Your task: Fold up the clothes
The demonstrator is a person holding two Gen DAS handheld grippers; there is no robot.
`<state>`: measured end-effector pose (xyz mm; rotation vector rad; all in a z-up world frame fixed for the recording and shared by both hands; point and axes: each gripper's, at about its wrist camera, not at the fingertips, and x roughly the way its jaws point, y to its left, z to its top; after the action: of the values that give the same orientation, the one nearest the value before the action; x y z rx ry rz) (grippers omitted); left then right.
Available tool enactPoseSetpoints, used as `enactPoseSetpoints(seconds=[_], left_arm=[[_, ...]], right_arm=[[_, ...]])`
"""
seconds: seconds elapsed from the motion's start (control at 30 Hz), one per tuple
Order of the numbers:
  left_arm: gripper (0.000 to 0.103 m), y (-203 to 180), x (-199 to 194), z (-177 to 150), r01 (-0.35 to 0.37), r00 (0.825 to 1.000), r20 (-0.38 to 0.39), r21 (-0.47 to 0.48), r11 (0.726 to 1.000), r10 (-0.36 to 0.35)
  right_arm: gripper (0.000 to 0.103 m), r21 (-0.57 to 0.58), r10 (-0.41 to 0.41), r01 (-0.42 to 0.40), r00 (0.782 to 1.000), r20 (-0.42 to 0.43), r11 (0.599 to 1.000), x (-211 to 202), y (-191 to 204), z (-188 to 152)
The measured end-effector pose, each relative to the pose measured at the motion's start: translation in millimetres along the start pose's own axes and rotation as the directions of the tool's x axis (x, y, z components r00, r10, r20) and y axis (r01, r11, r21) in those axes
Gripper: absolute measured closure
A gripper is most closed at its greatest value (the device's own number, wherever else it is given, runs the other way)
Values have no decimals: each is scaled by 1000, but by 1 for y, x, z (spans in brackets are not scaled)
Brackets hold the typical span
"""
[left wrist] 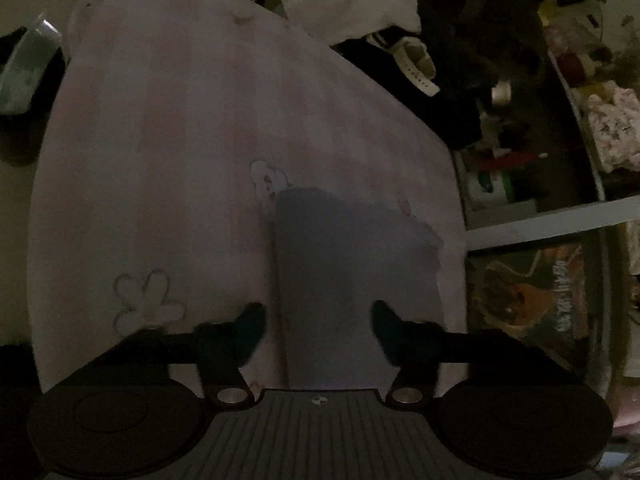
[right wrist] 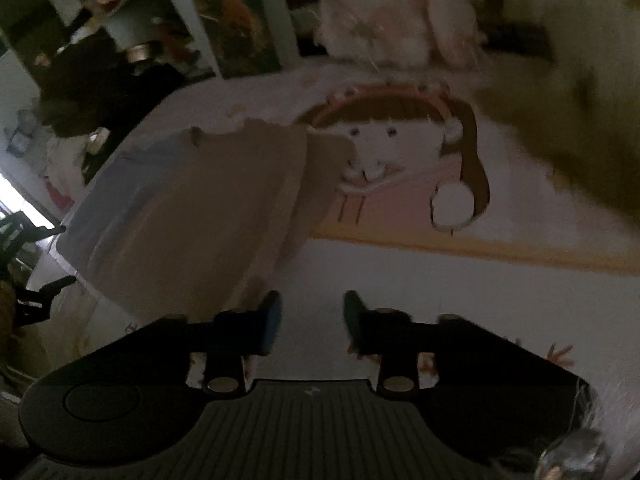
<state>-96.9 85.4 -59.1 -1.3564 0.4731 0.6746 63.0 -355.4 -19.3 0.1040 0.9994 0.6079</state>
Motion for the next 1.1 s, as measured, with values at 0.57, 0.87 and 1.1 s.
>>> enactPoseSetpoints(seconds=[0.57, 0.87, 1.1], left_arm=[[44, -14, 8, -1, 132, 988, -103, 215, 968, -112], [71, -8, 34, 5, 154, 982, -126, 106, 982, -140], [94, -13, 40, 17, 174, 977, -149, 142, 974, -153]], right_arm=[[91, 18, -66, 66, 997, -31, 998, 9, 14, -1], [91, 15, -86, 86, 996, -36, 996, 14, 27, -1], [89, 34, -111, 112, 993, -28, 993, 17, 35, 0]])
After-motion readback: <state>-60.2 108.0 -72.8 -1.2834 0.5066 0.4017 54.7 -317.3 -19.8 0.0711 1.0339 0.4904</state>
